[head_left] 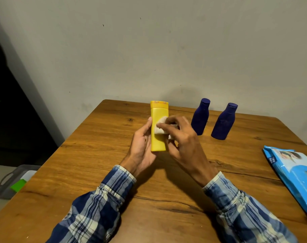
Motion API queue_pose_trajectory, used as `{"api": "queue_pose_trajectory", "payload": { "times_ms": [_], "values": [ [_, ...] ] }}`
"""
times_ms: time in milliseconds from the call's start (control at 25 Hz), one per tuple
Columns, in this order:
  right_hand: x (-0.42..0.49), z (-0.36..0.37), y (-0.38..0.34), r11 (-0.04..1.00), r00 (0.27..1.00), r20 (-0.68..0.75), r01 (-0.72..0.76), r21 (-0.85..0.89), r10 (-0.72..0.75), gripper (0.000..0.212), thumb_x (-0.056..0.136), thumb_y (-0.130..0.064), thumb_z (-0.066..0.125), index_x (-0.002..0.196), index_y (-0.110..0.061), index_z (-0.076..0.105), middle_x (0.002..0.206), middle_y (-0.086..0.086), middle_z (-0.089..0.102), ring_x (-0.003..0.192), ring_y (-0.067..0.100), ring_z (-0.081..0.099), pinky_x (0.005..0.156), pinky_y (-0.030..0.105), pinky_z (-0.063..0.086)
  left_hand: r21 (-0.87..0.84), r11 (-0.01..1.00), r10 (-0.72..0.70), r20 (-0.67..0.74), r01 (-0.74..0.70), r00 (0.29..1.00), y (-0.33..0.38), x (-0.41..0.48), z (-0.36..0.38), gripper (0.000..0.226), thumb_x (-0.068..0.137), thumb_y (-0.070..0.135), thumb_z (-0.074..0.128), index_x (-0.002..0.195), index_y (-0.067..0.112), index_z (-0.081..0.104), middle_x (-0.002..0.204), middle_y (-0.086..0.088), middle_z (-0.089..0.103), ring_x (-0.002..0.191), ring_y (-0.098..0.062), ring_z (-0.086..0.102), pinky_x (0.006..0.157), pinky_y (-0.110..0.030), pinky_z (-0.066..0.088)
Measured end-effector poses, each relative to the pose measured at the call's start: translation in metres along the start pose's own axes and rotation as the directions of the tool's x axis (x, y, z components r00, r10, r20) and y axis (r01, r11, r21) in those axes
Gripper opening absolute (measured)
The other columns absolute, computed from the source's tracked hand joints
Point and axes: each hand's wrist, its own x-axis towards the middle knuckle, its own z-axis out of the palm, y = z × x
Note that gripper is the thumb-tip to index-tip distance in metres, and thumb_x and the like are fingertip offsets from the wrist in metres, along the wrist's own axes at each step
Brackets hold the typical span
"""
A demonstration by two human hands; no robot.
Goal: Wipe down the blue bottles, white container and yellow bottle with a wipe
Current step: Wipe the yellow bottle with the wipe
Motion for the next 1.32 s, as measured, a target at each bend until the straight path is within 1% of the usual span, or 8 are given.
{"api": "queue_pose_trajectory", "payload": {
  "times_ms": [160, 320, 520, 680, 840, 1040, 1160, 1320],
  "values": [
    [-0.004, 0.006, -0.005, 0.975, 0.953, 0.206, 0.213, 0.055, -0.220, 0.026, 0.087, -0.015, 0.065, 0.112, -0.009, 0.071, 0.116, 0.011, 0.059, 0.111, 0.021, 0.054, 0.099, 0.036, 0.050, -0.053, 0.998, 0.017, -0.102, -0.022, 0.995, 0.006, 0.001, -0.003, 0.060, 0.103, 0.048, 0.050, 0.132, -0.005, 0.058, 0.109, -0.020, 0.069, 0.103, -0.029, 0.064, 0.112, -0.043, 0.038],
    [-0.001, 0.000, 0.002, 0.999, 0.999, -0.016, -0.030, 0.040, 0.031, 0.028, 0.085, -0.006, 0.064, 0.112, -0.006, 0.071, 0.116, 0.011, 0.059, 0.110, 0.021, 0.055, 0.086, 0.036, 0.059, -0.035, 0.988, 0.146, -0.119, -0.151, 0.982, 0.010, 0.006, -0.004, 0.062, 0.107, 0.045, 0.039, 0.147, -0.002, 0.046, 0.144, -0.028, 0.056, 0.117, -0.034, 0.063, 0.101, -0.046, 0.055],
    [-0.002, 0.005, -0.005, 0.985, 0.978, 0.126, 0.157, 0.066, -0.165, 0.029, 0.086, -0.014, 0.056, 0.110, -0.008, 0.071, 0.118, 0.010, 0.059, 0.116, 0.018, 0.052, 0.097, 0.030, 0.051, -0.053, 0.991, 0.116, -0.076, -0.120, 0.990, 0.010, 0.006, -0.012, 0.073, 0.105, 0.055, 0.038, 0.147, -0.004, 0.046, 0.115, -0.023, 0.067, 0.105, -0.033, 0.067, 0.102, -0.047, 0.052],
    [0.001, -0.004, 0.002, 0.995, 0.999, -0.007, -0.047, 0.089, 0.048, 0.021, 0.087, -0.006, 0.060, 0.103, -0.006, 0.073, 0.110, 0.006, 0.061, 0.105, 0.014, 0.055, 0.084, 0.033, 0.057, -0.013, 0.981, 0.191, -0.101, -0.193, 0.976, 0.010, 0.012, -0.015, 0.067, 0.108, 0.050, 0.033, 0.146, -0.003, 0.046, 0.122, -0.023, 0.064, 0.111, -0.032, 0.065, 0.103, -0.049, 0.052],
    [-0.005, 0.006, -0.011, 0.975, 0.962, 0.163, 0.221, 0.010, -0.219, 0.033, 0.087, -0.021, 0.050, 0.109, -0.008, 0.071, 0.114, 0.012, 0.061, 0.109, 0.022, 0.055, 0.096, 0.030, 0.047, -0.036, 0.994, 0.096, -0.104, -0.100, 0.990, 0.007, 0.010, -0.016, 0.071, 0.103, 0.059, 0.042, 0.134, -0.003, 0.056, 0.104, -0.019, 0.067, 0.099, -0.029, 0.066, 0.104, -0.045, 0.049],
    [-0.001, 0.002, -0.009, 0.992, 0.990, 0.079, 0.122, -0.042, -0.118, 0.034, 0.090, -0.022, 0.053, 0.116, -0.008, 0.069, 0.118, 0.013, 0.060, 0.114, 0.022, 0.051, 0.098, 0.030, 0.046, -0.074, 0.987, 0.141, -0.061, -0.146, 0.988, -0.004, 0.014, -0.015, 0.072, 0.097, 0.044, 0.060, 0.155, 0.008, 0.036, 0.123, -0.023, 0.065, 0.113, -0.034, 0.068, 0.098, -0.049, 0.057],
    [-0.002, 0.001, -0.008, 0.968, 0.950, 0.186, 0.248, 0.038, -0.251, 0.028, 0.088, -0.023, 0.056, 0.106, -0.010, 0.073, 0.114, 0.009, 0.062, 0.110, 0.021, 0.056, 0.094, 0.029, 0.049, -0.081, 0.987, 0.131, -0.100, -0.139, 0.986, -0.001, 0.016, -0.025, 0.078, 0.095, 0.047, 0.064, 0.157, 0.010, 0.034, 0.128, -0.022, 0.062, 0.119, -0.033, 0.063, 0.107, -0.051, 0.051],
    [0.002, -0.008, 0.006, 0.989, 0.983, -0.175, -0.030, 0.147, 0.056, 0.023, 0.086, -0.004, 0.065, 0.107, -0.007, 0.075, 0.112, 0.007, 0.066, 0.104, 0.016, 0.062, 0.084, 0.030, 0.059, -0.116, 0.958, 0.235, -0.207, -0.262, 0.950, 0.010, 0.014, -0.013, 0.051, 0.106, 0.043, 0.045, 0.131, 0.000, 0.054, 0.124, -0.027, 0.063, 0.112, -0.033, 0.066, 0.100, -0.050, 0.055]
  ]
}}
